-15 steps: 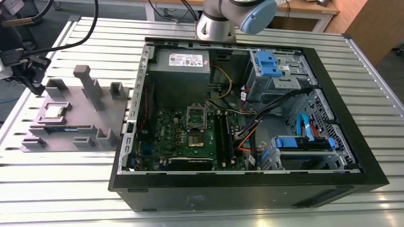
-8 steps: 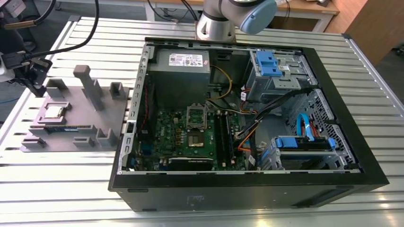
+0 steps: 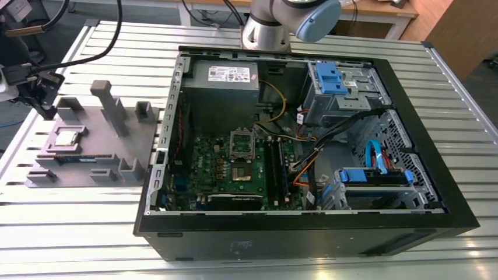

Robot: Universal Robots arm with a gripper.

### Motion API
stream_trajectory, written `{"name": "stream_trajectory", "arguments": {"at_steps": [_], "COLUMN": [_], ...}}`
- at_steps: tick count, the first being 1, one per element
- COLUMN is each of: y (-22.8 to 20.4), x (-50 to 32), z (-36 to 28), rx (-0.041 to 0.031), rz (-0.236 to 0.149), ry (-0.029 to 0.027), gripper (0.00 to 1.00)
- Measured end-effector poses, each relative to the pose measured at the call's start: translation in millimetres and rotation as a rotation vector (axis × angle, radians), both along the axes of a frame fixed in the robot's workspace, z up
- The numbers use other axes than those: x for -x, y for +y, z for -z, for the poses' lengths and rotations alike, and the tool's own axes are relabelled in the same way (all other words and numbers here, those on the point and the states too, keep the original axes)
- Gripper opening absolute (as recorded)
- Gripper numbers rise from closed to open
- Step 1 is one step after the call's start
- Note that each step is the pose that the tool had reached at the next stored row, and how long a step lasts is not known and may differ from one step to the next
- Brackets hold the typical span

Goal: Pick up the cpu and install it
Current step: 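Pick up the cpu and move it towards the insertion slot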

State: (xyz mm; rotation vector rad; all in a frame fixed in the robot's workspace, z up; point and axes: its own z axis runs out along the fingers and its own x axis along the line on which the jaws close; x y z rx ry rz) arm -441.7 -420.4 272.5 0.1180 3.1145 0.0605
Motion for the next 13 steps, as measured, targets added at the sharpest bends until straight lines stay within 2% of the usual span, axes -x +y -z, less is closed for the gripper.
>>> {"name": "stream_trajectory", "arguments": {"at_steps": [13], "y": [0.0], "x": [3.3], "z": [19.0], "rx": [0.0002], "rz": [0.0], "ry": [0.0003], "gripper": [0.11]}}
